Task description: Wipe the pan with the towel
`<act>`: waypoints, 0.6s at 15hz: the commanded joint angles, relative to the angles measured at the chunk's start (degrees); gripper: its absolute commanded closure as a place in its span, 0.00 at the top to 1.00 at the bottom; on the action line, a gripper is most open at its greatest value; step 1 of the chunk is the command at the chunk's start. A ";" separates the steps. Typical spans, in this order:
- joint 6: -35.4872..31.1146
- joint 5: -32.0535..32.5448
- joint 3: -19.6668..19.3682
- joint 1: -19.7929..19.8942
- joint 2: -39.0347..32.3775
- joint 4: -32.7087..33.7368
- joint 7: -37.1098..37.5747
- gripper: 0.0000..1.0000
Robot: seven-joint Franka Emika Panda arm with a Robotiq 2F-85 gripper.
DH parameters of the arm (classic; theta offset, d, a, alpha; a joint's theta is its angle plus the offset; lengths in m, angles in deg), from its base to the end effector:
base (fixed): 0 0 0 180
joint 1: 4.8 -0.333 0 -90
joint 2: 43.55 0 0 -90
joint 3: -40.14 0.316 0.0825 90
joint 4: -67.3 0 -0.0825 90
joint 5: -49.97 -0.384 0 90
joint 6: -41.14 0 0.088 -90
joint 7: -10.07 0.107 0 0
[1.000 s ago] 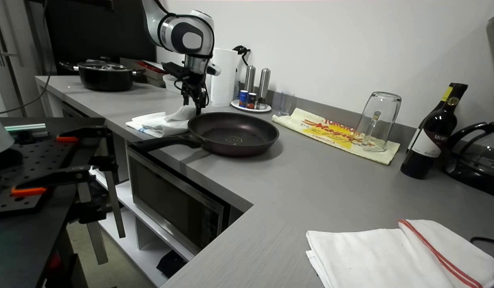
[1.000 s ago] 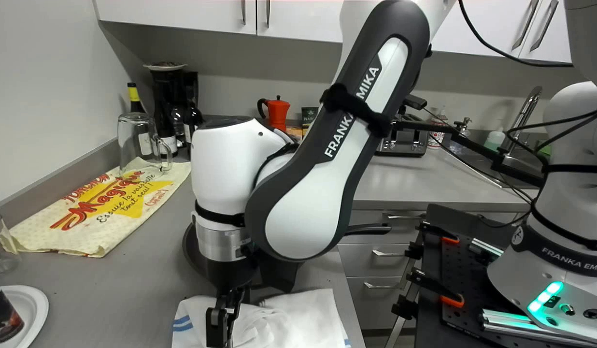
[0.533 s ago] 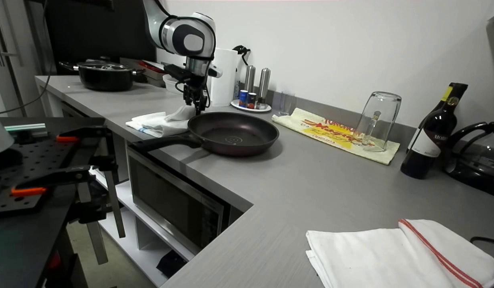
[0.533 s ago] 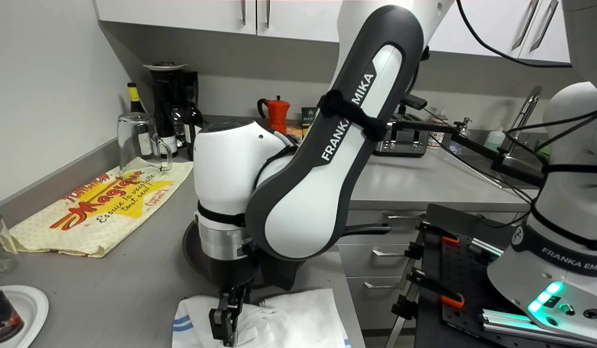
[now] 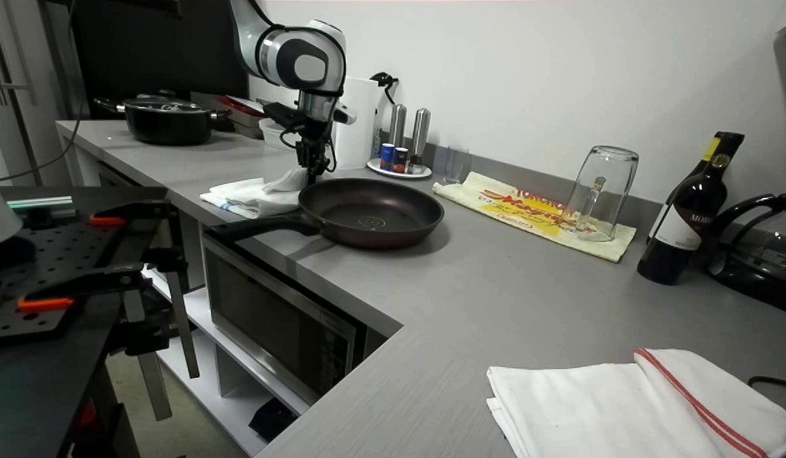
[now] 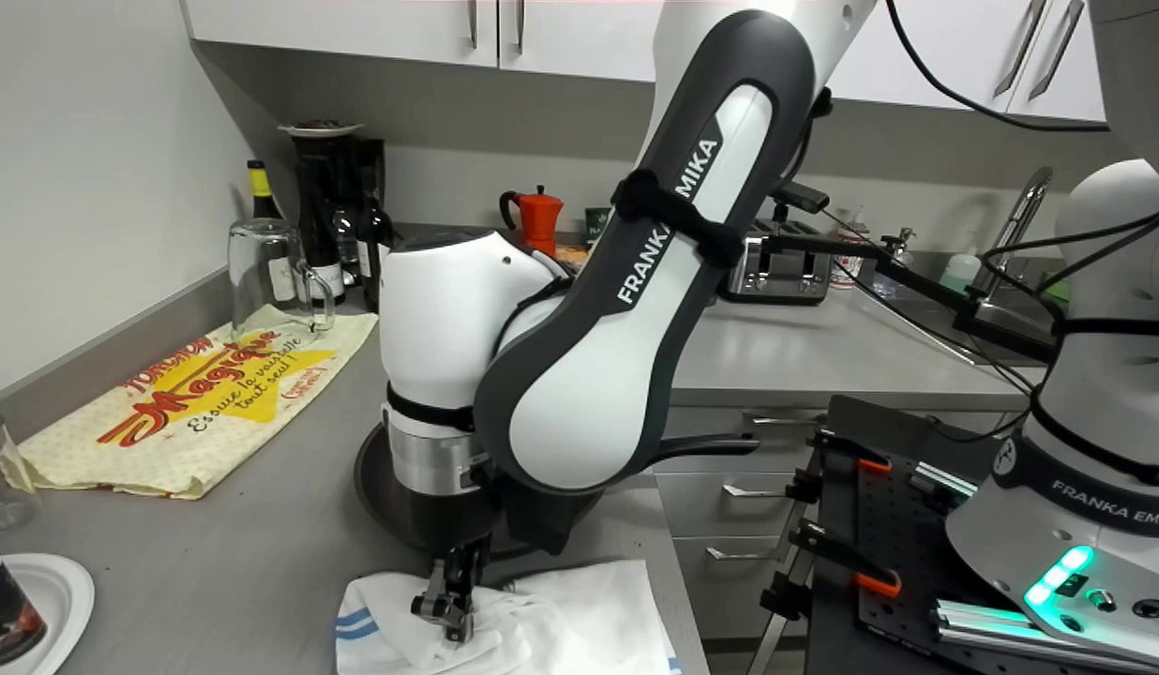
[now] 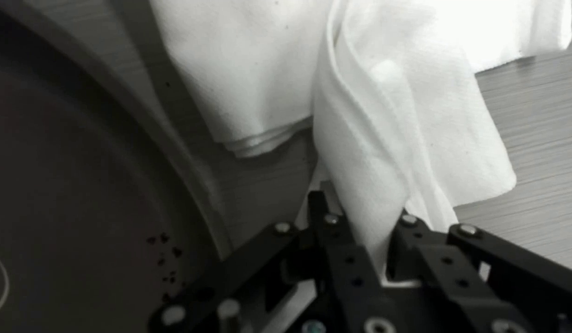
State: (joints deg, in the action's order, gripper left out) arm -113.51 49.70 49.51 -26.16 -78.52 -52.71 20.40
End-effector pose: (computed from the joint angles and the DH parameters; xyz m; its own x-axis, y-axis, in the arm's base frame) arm 0.4930 0.2957 0.1286 0.9480 0.3178 -0.0170 0.3149 -0.9445 -0.0938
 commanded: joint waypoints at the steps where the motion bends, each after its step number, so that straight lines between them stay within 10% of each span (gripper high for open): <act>1: 2.29 -1.52 1.70 1.75 2.66 -0.39 -0.52 0.04; 9: 11.09 -6.85 6.55 7.08 17.34 -4.87 -5.00 0.04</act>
State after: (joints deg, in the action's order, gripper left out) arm -105.44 45.04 54.97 -20.85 -68.51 -54.16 18.17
